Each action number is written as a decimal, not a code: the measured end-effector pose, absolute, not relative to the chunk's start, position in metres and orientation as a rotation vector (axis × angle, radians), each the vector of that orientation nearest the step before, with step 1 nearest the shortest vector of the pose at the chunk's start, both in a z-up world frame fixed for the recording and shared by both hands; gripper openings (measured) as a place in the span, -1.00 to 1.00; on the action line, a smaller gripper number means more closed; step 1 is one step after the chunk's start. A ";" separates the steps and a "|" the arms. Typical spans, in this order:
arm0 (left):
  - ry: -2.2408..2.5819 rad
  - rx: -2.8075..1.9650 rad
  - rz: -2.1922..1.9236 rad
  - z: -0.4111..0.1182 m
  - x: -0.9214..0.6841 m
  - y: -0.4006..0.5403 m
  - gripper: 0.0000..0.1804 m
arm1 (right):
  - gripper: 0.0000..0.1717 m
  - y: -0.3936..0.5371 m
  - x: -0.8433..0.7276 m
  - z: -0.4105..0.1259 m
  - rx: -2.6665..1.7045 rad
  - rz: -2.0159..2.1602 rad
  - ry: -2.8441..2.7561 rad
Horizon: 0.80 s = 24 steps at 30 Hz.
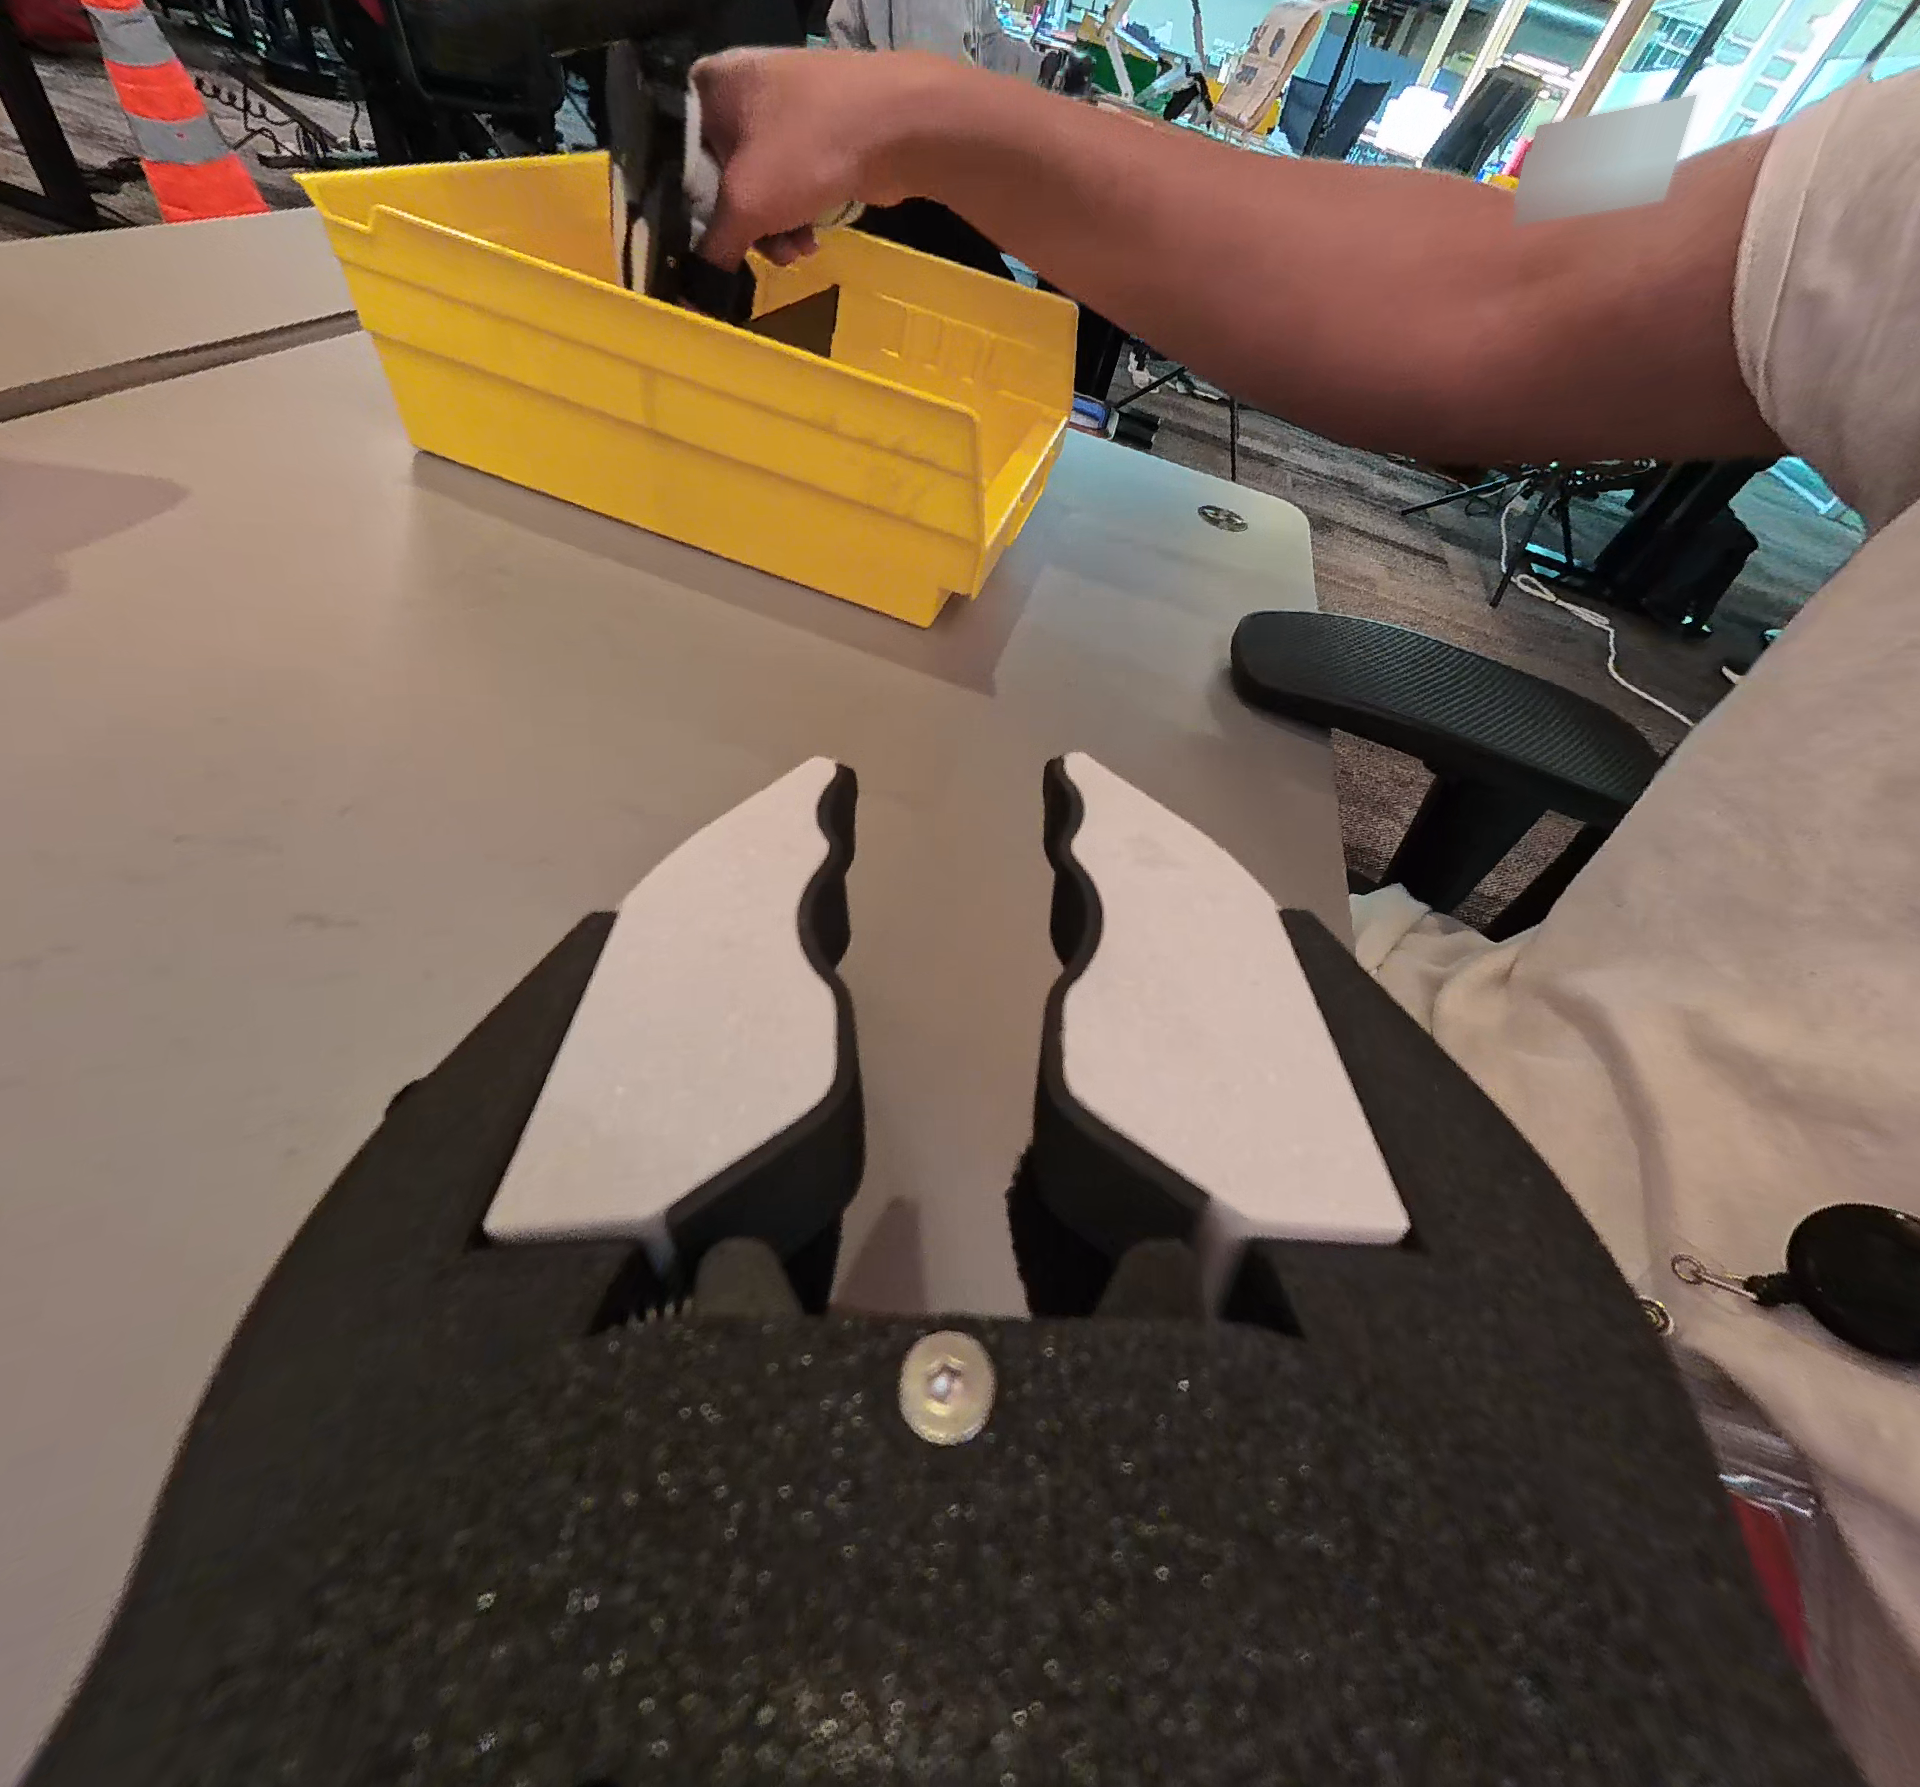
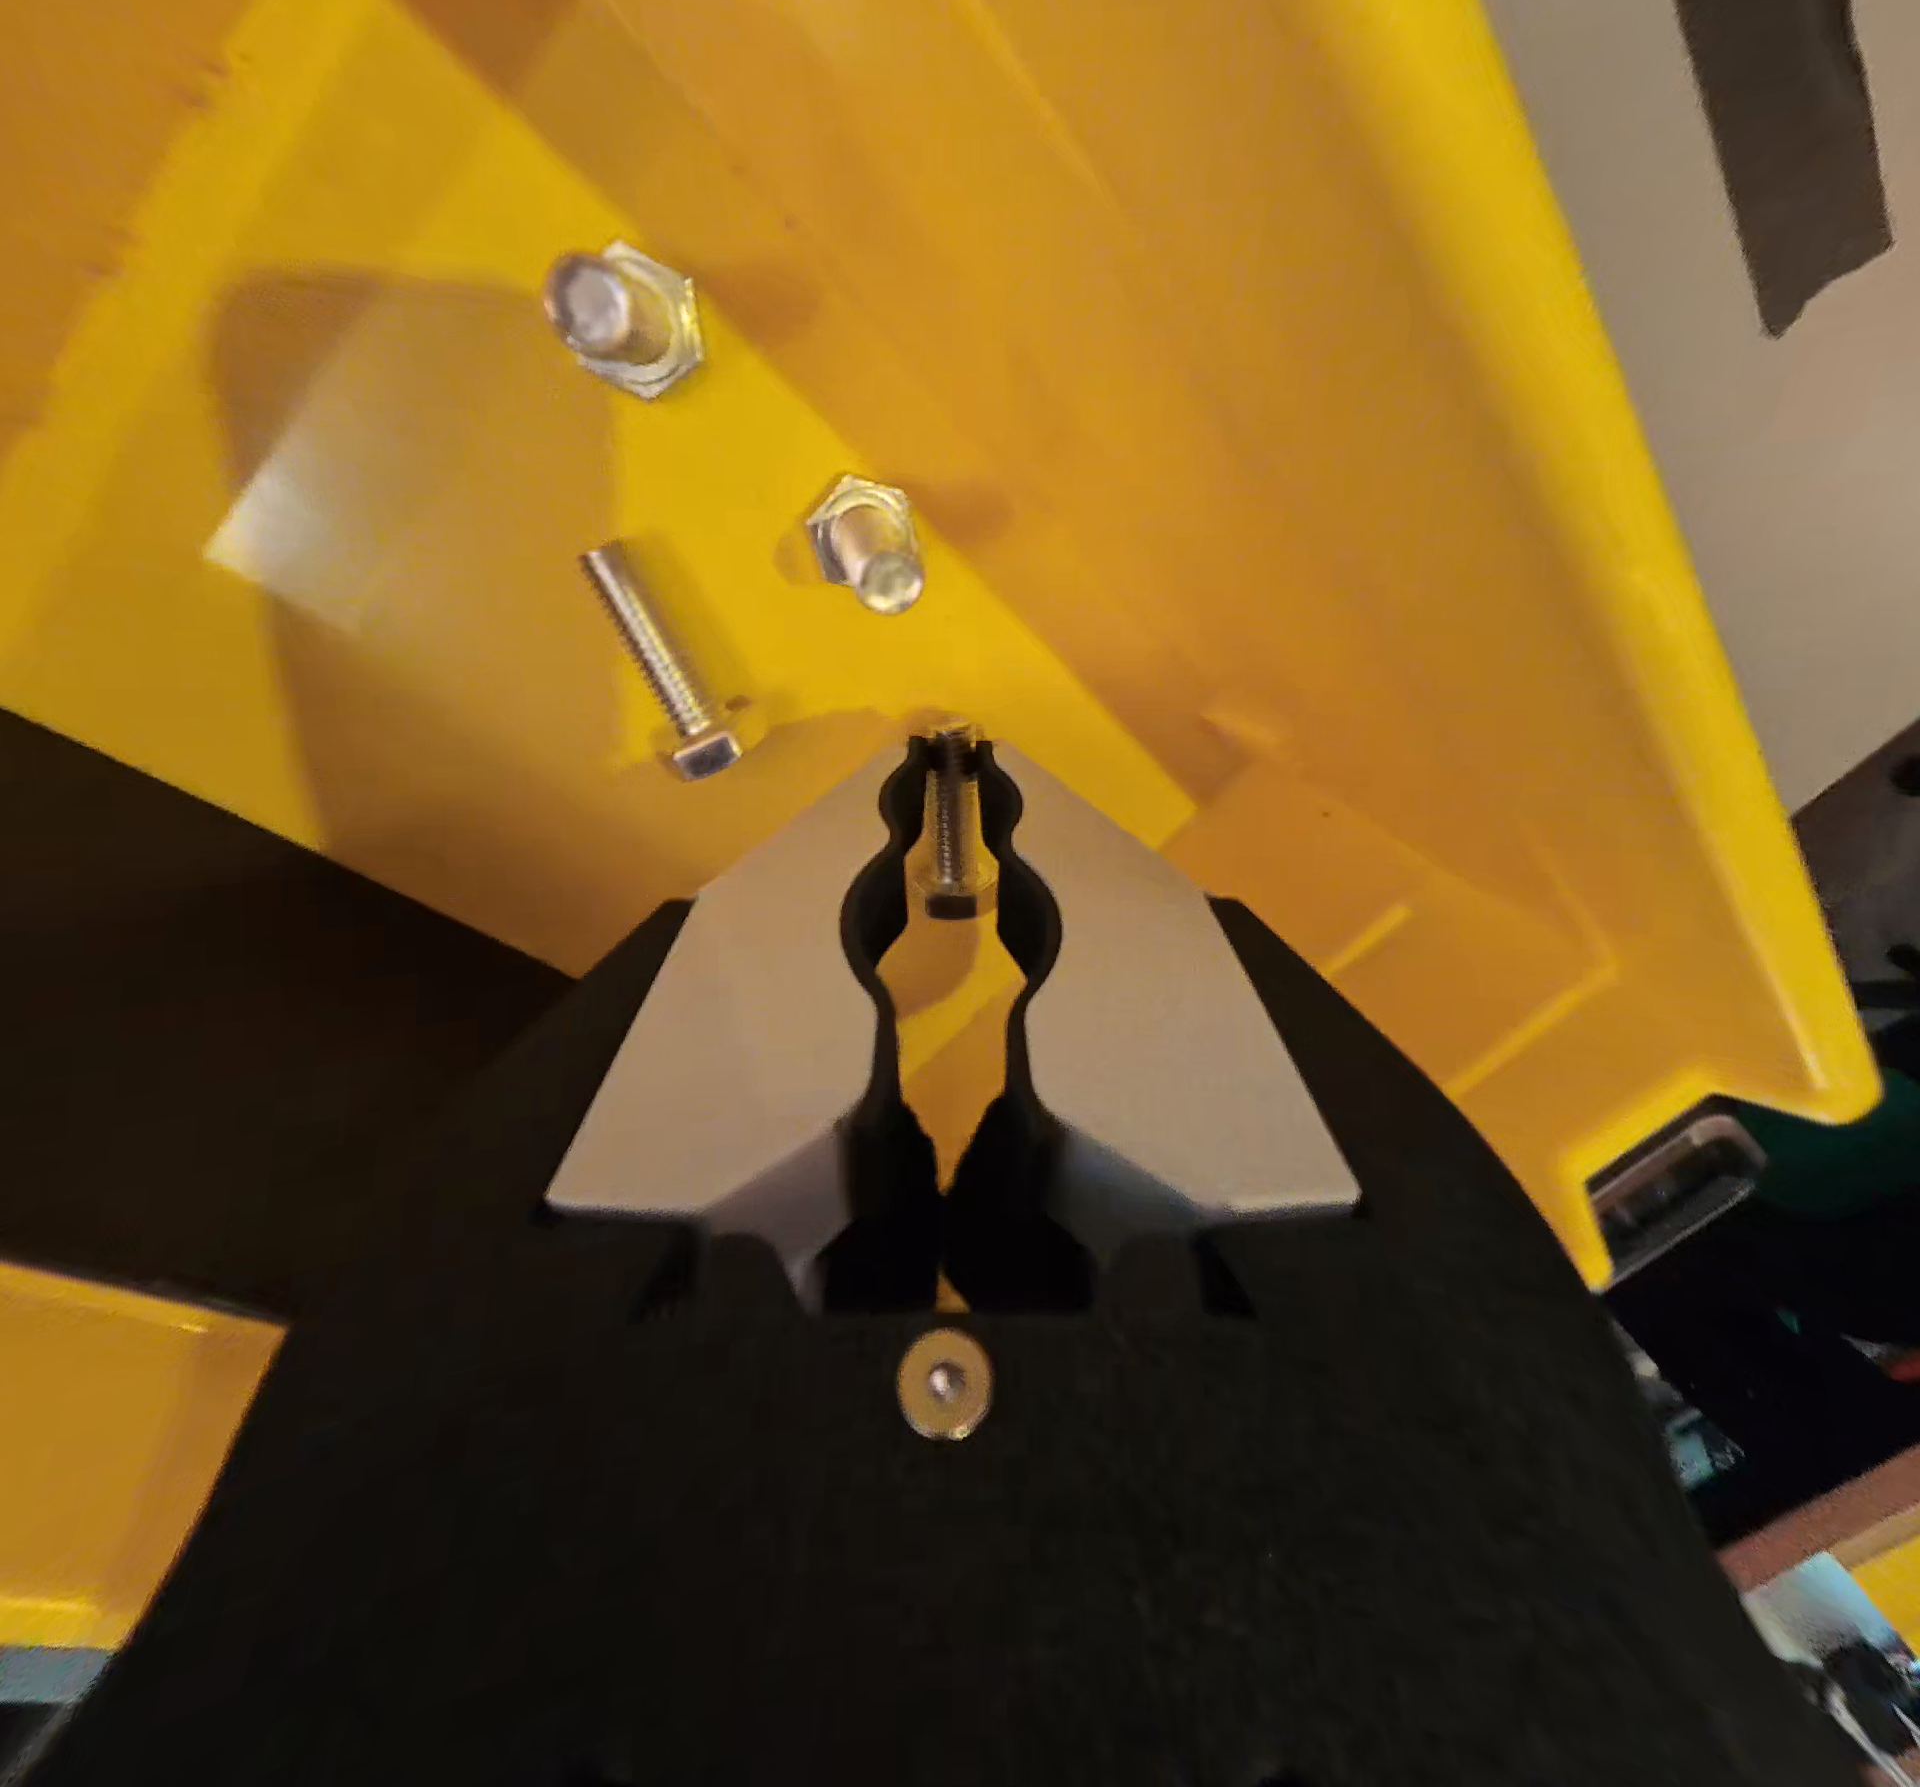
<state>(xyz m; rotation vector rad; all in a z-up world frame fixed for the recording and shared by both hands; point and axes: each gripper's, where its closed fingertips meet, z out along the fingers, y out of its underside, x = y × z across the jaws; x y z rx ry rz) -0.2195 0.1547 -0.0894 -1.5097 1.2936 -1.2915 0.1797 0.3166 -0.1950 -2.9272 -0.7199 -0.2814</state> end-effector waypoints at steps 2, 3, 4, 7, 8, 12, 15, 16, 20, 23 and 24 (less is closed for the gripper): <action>1.290 -1.511 -1.286 -0.090 -0.220 0.156 -0.62 | -0.90 0.317 0.180 -0.195 -2.952 -0.279 -0.709; 1.287 -1.514 -1.285 -0.090 -0.220 0.157 -0.62 | -0.90 0.317 0.180 -0.195 -2.960 -0.274 -0.705; 1.283 -1.517 -1.283 -0.090 -0.221 0.158 -0.62 | -0.90 0.317 0.181 -0.195 -2.960 -0.269 -0.703; 1.270 -1.533 -1.266 -0.092 -0.222 0.162 -0.62 | -0.87 0.318 0.182 -0.193 -2.931 -0.268 -0.688; 1.265 -1.538 -1.258 -0.092 -0.222 0.164 -0.62 | -0.81 0.319 0.182 -0.187 -2.901 -0.275 -0.677; 1.252 -1.549 -1.191 -0.092 -0.228 0.171 -0.61 | -0.58 0.330 0.154 -0.126 -2.529 -0.264 -0.568; 1.196 -1.517 -1.052 -0.079 -0.238 0.182 -0.54 | -0.47 0.306 0.121 -0.068 -2.197 -0.244 -0.456; 1.167 -1.501 -1.000 -0.073 -0.243 0.186 -0.52 | -0.46 0.291 0.112 -0.052 -2.091 -0.238 -0.398; 1.039 -1.506 -0.855 -0.057 -0.271 0.198 -0.39 | -0.49 0.218 0.091 -0.017 -1.747 -0.281 -0.151; 0.862 -1.534 -0.787 -0.056 -0.305 0.206 -0.37 | -0.50 0.176 0.073 -0.039 -1.758 -0.175 0.006; 0.789 -1.551 -0.740 -0.057 -0.321 0.211 -0.37 | -0.49 0.166 0.065 -0.051 -1.776 -0.122 0.057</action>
